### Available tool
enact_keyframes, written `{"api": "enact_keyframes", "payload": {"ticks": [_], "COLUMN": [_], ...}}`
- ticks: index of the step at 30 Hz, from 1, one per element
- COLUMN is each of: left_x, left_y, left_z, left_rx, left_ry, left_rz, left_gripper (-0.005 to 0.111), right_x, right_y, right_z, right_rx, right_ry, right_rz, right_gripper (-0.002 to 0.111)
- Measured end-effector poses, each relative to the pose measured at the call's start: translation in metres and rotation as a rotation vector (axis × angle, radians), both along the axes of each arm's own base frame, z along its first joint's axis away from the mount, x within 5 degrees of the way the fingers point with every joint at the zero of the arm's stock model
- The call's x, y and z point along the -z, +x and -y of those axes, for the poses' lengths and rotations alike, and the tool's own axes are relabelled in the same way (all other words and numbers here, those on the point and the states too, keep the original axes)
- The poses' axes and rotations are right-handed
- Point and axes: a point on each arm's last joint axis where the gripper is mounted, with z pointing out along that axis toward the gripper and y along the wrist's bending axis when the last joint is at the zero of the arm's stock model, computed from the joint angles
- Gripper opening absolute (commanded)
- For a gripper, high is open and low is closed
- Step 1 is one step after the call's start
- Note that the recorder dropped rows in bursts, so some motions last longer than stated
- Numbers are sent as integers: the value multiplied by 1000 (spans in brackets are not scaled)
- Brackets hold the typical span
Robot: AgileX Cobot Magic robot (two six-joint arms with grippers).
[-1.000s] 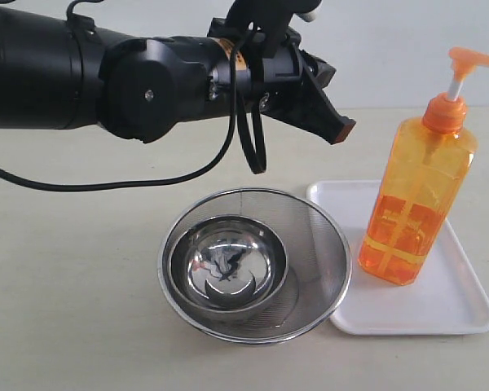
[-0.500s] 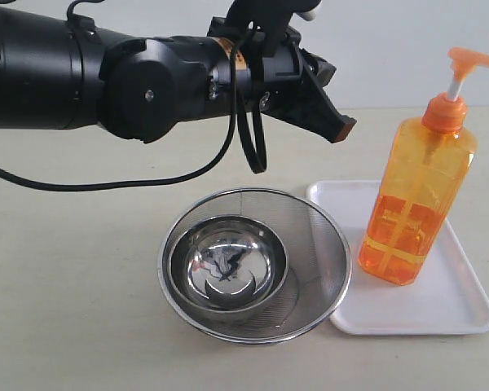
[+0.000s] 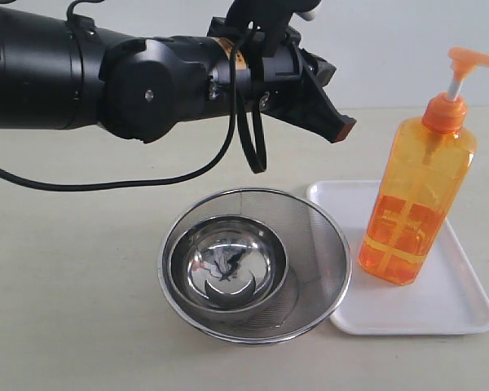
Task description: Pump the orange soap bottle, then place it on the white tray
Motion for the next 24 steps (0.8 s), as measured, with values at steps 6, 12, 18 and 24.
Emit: {"api": "enact_keyframes", "payload": {"ticks": [6,12,18,24], "left_x": [0,0,0,0], "left_y": [0,0,0,0], "left_z": [0,0,0,0], "left_rx": [0,0,-1,-2], "left_ry": [0,0,-3,-6], "left_rz": [0,0,-3,-5], "left_gripper": [5,5,5,5], "right_x": [-76,-136,-174,-201], "right_y": [-23,-31,-25,-12], "right_z": [-38,-52,-39,-19], "right_rx": [15,136,268,354], "right_ry": [-165,-242,-422,-532], "right_rz": [185,506,801,923], "right_gripper": [0,0,0,0]}}
